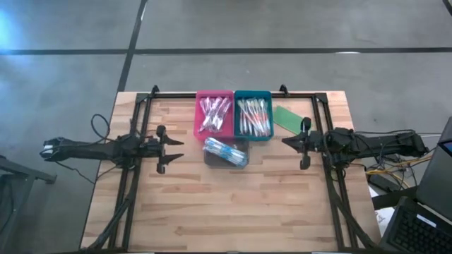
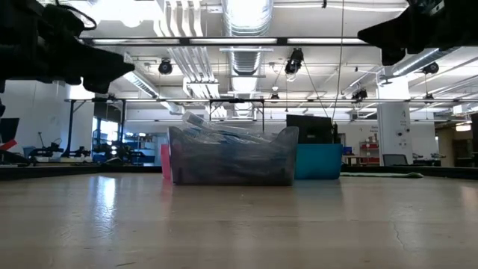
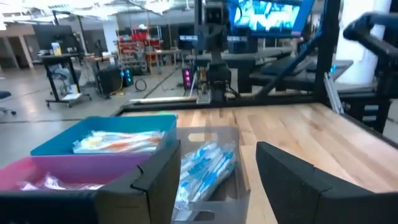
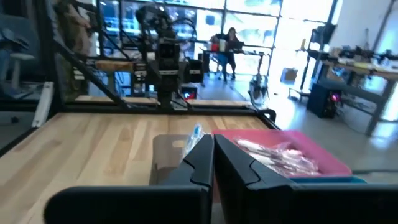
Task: Pick & Place Toothbrushes
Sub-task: Return to home position
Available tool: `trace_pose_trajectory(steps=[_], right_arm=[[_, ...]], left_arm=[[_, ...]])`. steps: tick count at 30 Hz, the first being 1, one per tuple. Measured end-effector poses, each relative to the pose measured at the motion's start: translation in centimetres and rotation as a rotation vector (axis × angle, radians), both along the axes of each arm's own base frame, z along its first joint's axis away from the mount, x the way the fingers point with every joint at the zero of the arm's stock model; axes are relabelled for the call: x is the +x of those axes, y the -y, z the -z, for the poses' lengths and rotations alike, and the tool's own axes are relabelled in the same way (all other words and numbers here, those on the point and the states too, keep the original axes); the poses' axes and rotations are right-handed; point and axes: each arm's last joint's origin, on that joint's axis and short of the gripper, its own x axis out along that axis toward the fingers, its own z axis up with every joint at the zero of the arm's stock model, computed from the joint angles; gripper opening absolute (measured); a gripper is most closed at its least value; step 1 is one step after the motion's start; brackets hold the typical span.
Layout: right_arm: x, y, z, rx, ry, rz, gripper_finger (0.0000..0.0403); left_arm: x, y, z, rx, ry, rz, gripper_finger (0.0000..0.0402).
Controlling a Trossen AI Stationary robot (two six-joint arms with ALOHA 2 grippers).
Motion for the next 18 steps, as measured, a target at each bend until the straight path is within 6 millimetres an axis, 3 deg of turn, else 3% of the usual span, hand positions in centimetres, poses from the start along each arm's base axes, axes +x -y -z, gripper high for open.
trace_pose_trajectory(steps=[7,11,18], right_arm=[[-0.5,-0.1,0.2,-0.038,0.038,-0.057,0.0008],[-0.5,-0.2,1.0,-0.045,0.014,-0.071,0.0008],[-0.6,-0.2,2.0,-0.053,0.025,-0.070,0.0008]], left_arm=[[-1.1,0.0,0.0,-0.033,0.029,-0.001,0.0213],[-1.6,-0.2,0.8,-0.072,-0.038,-0.074,0.0213],[-1.7,-0.2,0.8,-0.071,-0.043,-0.057,0.0213]])
